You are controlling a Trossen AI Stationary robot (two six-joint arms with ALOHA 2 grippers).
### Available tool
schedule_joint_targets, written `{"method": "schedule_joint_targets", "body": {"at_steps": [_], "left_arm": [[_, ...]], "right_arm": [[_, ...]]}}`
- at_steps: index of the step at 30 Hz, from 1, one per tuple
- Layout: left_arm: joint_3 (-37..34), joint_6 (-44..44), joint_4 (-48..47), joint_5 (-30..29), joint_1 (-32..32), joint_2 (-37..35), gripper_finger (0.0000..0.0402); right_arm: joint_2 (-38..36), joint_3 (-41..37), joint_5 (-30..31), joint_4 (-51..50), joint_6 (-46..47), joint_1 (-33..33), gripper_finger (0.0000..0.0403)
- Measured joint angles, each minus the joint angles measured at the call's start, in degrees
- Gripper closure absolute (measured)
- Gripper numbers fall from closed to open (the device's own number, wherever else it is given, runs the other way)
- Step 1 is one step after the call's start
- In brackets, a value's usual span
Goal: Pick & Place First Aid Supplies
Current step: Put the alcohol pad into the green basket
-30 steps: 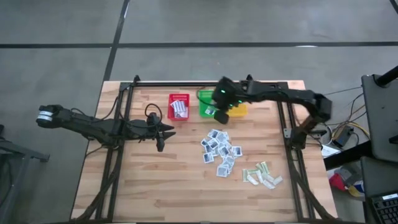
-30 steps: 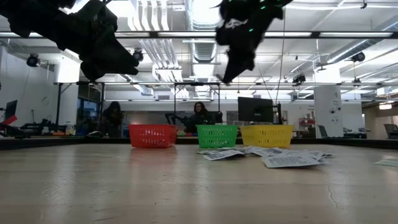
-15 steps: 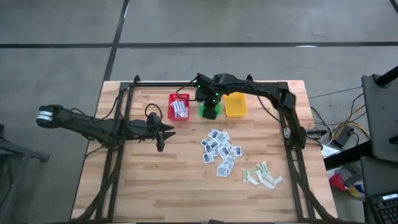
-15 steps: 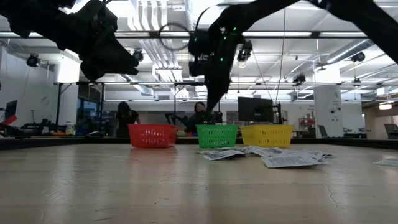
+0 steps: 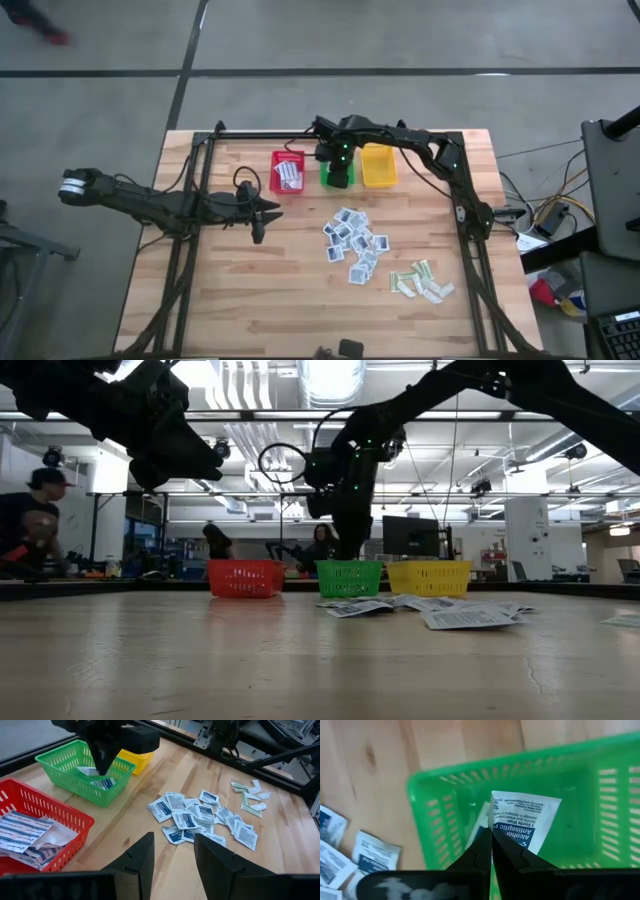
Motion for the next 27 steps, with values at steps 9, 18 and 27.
{"method": "schedule_joint_targets", "body": {"at_steps": [9, 18, 27], "left_arm": [[0.0, 0.9, 0.0, 0.0, 0.0, 0.0, 0.0268], [0.0, 1.0, 0.0, 0.0, 0.0, 0.0, 0.0268], [0.0, 0.9, 0.0, 0.0, 0.0, 0.0, 0.0268]], "right_arm": [[0.0, -1.1, 0.0, -0.1, 2.1, -0.8, 0.0394], [-0.1, -0.1, 0.0, 0.2, 2.8, -1.0, 0.0394], [-0.1, -0.5, 0.0, 0.2, 4.2, -1.1, 0.0355]]}}
